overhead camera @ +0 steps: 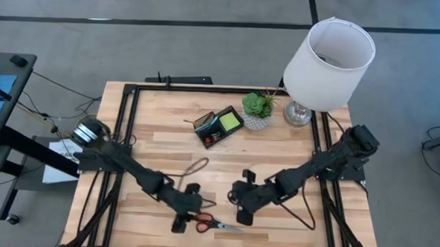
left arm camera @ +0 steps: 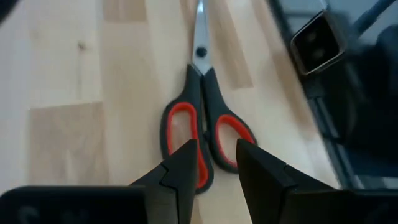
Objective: Pick and place office supplies into organizer
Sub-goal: Put the black scissors into the top left compartment of the black desk organizer
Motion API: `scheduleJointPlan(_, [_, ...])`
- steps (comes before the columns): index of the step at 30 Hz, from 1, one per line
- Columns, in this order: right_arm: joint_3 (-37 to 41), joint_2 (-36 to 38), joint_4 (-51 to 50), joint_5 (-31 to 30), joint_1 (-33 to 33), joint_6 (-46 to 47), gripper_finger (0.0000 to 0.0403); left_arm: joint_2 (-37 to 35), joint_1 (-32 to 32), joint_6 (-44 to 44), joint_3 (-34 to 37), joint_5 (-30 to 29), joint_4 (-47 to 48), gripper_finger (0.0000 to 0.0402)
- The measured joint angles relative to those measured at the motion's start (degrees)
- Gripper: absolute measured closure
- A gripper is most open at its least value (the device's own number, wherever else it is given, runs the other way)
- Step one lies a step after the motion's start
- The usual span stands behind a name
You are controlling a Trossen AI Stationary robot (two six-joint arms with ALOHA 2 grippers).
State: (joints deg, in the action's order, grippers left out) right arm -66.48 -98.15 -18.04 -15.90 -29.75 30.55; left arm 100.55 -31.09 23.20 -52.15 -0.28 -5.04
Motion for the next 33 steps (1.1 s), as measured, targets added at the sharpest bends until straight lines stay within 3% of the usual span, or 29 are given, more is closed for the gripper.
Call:
scheduleJointPlan(8, [0.0, 0.0, 0.1, -4.1, -3.0, 3.4, 0.0401, 8.3, 0.7, -0.1, -8.2, -0.1, 6.6, 0.0297])
scheduleJointPlan(13, [0.0, 0.0, 0.1, -4.2, -3.6, 3.6, 0.0402, 8.0, 1.0, -0.4, -9.6, -0.9, 12.0, 0.0297])
scheduleJointPlan(19, [0.0, 0.0, 0.1, -4.2, -3.6, 3.5, 0.0402, 8.1, 1.1, -0.5, -10.5, -6.3, 15.2, 0.0297])
scheduleJointPlan(33, [0.0, 0.0, 0.0, -4.1, -1.7, 3.5, 0.0401, 8.2, 1.0, 3.1, -10.4, -4.6, 17.6, 0.0297])
